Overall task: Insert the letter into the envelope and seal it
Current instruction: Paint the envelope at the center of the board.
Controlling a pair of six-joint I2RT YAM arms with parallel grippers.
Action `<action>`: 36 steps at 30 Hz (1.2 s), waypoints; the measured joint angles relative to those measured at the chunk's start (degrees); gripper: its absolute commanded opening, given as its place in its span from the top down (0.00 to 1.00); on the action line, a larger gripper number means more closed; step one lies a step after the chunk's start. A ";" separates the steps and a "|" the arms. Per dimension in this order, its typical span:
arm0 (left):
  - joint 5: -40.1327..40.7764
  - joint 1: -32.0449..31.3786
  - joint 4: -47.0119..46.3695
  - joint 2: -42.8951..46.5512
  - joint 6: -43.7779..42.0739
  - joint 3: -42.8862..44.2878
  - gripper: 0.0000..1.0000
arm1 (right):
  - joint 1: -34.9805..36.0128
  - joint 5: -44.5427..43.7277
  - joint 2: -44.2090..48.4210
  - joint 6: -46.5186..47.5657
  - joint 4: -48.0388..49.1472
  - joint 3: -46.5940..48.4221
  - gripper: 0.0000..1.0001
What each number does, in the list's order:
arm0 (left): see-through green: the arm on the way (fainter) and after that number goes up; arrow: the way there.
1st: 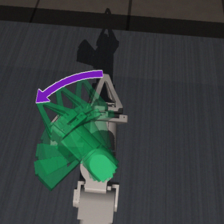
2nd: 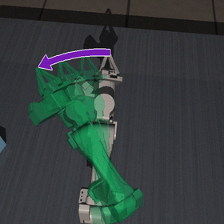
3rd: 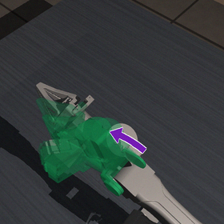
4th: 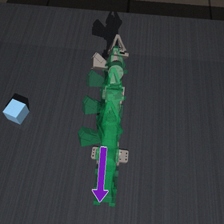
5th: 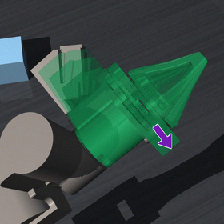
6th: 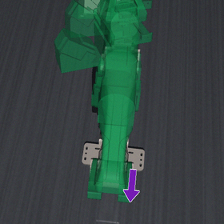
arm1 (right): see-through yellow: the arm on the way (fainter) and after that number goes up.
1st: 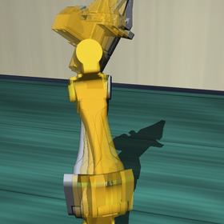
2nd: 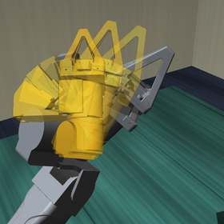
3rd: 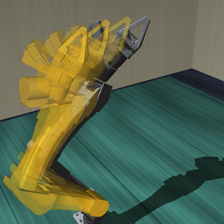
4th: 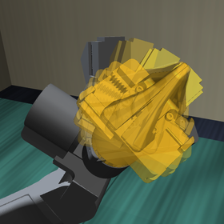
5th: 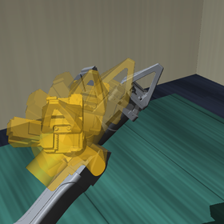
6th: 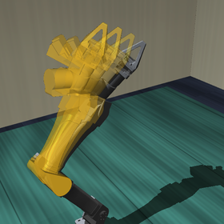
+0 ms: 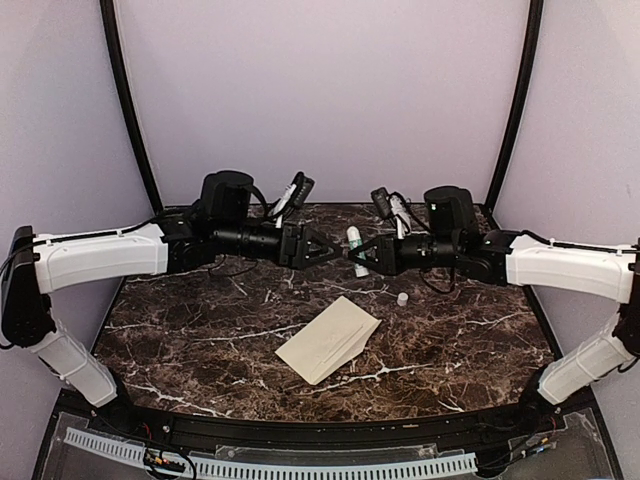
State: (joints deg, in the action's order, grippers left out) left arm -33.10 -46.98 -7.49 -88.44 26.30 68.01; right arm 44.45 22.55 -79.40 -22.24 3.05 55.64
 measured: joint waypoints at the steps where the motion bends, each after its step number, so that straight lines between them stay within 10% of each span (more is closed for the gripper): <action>1: 0.79 0.17 0.70 0.70 -0.24 -0.87 0.28 | -0.59 -0.87 0.04 -0.26 -0.57 -0.39 0.92; 18: 6.12 2.64 3.08 7.10 0.22 -10.32 0.35 | -4.76 -20.50 -11.26 -4.63 -21.22 -1.88 0.90; 36: 17.79 -7.93 9.68 0.31 -4.79 -8.90 0.37 | -4.76 -25.90 -19.54 -4.92 -24.28 2.34 0.79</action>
State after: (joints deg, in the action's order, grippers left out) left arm -15.31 -54.92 2.20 -88.14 21.52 59.11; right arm 39.68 -3.36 -98.94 -27.16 -21.23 57.98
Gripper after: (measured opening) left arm 0.631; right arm 0.186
